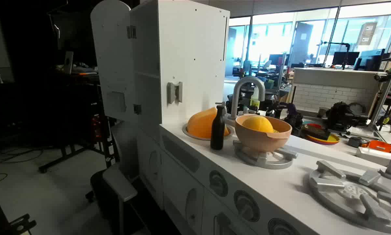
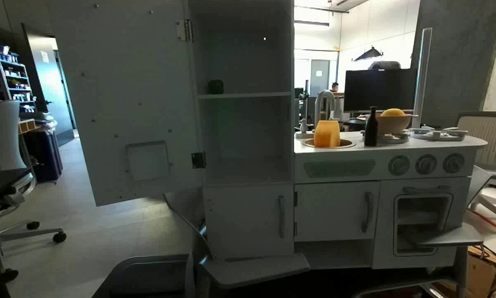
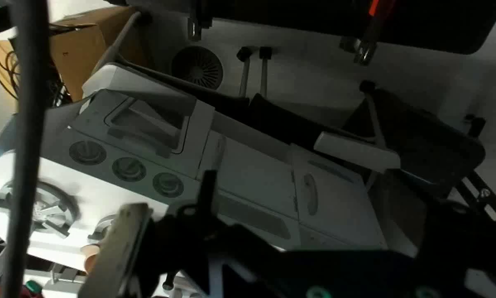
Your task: Open the right cabinet door then put the black bottle and orange sponge in the top compartment of the right cabinet respectively
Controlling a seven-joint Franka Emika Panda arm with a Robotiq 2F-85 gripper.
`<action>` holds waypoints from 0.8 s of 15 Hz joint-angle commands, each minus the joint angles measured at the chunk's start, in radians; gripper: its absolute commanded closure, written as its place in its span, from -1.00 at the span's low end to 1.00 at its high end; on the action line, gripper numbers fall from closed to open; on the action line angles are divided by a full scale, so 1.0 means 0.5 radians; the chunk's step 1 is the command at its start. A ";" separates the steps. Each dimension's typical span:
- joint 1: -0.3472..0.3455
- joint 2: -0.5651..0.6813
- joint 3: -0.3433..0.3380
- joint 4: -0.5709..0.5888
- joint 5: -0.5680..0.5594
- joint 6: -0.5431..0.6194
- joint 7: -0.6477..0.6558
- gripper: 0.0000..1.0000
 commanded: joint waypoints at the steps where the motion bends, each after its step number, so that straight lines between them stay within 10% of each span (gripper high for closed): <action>1: 0.010 0.002 -0.008 0.005 -0.009 -0.007 0.008 -1.00; 12: -0.021 0.283 0.003 0.107 -0.026 0.193 0.047 -1.00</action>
